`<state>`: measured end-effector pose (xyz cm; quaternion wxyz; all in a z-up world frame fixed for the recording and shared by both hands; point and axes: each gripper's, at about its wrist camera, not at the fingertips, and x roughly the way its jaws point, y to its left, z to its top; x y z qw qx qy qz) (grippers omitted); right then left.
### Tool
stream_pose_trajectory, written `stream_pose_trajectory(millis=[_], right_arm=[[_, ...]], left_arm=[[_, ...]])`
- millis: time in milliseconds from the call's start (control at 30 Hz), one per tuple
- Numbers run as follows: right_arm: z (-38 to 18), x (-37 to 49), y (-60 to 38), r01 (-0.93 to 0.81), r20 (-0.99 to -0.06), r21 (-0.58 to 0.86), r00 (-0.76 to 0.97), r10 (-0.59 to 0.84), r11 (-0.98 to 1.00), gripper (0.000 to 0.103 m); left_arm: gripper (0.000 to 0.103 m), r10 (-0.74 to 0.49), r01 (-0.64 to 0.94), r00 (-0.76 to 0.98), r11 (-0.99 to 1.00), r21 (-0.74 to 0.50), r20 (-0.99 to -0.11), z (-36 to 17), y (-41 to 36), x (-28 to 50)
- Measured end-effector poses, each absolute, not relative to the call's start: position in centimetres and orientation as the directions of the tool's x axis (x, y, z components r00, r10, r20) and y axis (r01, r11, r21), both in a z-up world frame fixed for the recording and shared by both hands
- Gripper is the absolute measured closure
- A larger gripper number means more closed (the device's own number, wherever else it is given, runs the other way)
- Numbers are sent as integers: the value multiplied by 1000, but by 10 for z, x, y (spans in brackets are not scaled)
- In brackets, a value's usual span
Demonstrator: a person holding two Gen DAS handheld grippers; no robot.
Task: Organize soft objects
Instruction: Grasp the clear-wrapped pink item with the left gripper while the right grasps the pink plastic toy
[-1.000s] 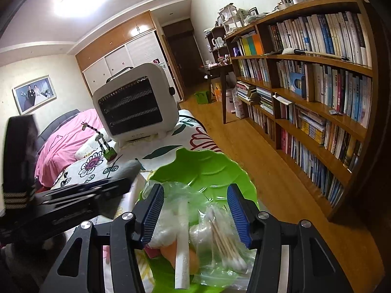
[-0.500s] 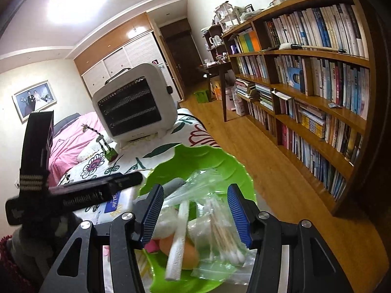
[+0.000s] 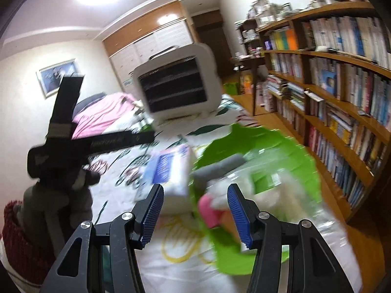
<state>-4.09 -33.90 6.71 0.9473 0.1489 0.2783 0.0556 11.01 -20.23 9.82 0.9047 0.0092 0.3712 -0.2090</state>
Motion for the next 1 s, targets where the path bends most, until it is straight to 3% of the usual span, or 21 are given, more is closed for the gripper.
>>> stream_pose_trajectory(millis=[467,1000], right_arm=[[33,-34,-277,-159,-639,295,700,319,942,45],[12,-2,-246,-110,-745,189,631,215,976,45]], left_arm=[[41,-308,299,642,944,-141,-702,76,-153,111],[41,-255,212,613,965,-156,-748,48,-112,129]])
